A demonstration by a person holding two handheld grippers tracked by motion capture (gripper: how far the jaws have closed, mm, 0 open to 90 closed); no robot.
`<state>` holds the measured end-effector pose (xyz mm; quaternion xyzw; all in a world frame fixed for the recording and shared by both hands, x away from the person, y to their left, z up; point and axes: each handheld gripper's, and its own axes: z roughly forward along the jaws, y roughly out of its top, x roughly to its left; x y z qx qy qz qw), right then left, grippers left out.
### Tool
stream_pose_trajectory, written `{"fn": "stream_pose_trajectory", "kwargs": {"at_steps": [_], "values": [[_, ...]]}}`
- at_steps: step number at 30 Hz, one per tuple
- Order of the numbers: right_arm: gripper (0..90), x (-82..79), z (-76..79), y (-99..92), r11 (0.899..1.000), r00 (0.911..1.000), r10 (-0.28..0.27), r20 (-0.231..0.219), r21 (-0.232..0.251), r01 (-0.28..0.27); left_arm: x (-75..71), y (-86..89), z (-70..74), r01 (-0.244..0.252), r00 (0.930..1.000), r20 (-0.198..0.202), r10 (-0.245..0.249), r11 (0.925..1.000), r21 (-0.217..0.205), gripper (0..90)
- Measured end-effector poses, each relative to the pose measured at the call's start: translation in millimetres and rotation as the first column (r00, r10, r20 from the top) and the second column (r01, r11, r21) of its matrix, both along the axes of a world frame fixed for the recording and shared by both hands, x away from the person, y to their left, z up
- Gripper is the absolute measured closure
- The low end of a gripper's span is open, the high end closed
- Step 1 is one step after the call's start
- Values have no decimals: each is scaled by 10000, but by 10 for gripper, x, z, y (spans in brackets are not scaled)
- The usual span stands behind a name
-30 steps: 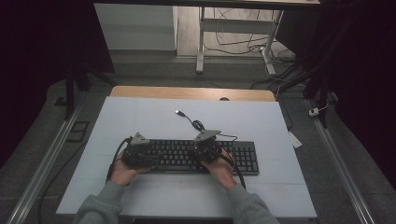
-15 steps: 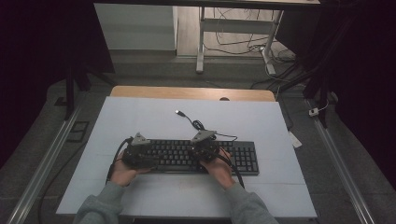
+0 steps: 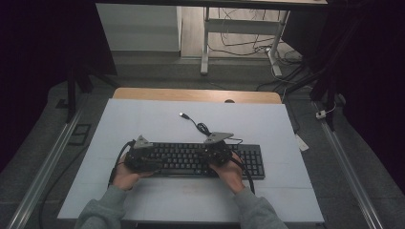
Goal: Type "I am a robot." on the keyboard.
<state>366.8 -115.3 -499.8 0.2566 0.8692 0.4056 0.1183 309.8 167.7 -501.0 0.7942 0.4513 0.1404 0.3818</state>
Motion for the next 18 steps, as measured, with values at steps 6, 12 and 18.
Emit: {"fn": "stream_pose_trajectory", "kwargs": {"at_steps": [6, 12, 18], "values": [[785, -42, 11, -184, 9995, 9997, -247, 35, 200, 246, 6, 7, -4, -14, 10000, 7, 14, 10000, -13, 338], [649, -82, 17, -300, 9988, 9994, -297, 163, 390, 291, 10, 20, -9, -44, 10000, 14, 44, 10000, 14, 337], [589, -156, 38, -409, 9990, 9992, -243, 325, 377, 231, 13, 44, -12, -104, 9999, 17, 104, 9999, 44, 336]]}}
